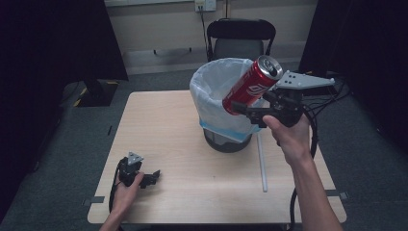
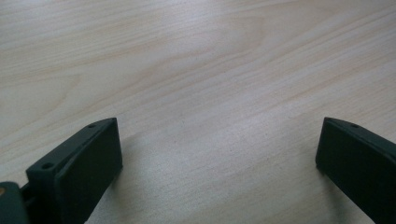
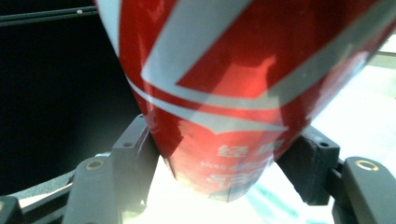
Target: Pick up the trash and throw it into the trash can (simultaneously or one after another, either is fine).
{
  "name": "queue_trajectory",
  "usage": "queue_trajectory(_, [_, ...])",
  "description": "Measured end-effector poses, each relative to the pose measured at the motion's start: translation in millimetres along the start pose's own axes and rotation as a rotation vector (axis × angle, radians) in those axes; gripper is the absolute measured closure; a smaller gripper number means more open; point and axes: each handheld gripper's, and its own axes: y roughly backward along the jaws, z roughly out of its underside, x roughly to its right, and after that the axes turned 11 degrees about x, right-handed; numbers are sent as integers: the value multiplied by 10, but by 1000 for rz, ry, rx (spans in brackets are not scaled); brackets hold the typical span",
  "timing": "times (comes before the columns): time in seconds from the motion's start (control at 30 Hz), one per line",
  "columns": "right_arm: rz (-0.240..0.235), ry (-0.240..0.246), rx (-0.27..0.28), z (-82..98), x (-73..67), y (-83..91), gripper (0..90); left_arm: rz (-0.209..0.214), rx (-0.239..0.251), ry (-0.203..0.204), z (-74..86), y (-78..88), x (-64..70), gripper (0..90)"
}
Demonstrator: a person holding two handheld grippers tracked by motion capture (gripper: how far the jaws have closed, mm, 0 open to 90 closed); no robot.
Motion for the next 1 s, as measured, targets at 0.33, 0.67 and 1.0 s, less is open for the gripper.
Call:
queue_trajectory(0.33, [32, 9, 30, -109, 129, -284, 346, 0, 0, 0, 0, 0, 0, 0])
queue_trajectory(0.67, [139, 31, -10, -32, 363, -570, 344, 0, 0, 0, 0, 0, 0, 0])
queue_trajectory(1.0, [225, 18, -63, 42, 551, -624, 337, 0, 0, 0, 0, 0, 0, 0])
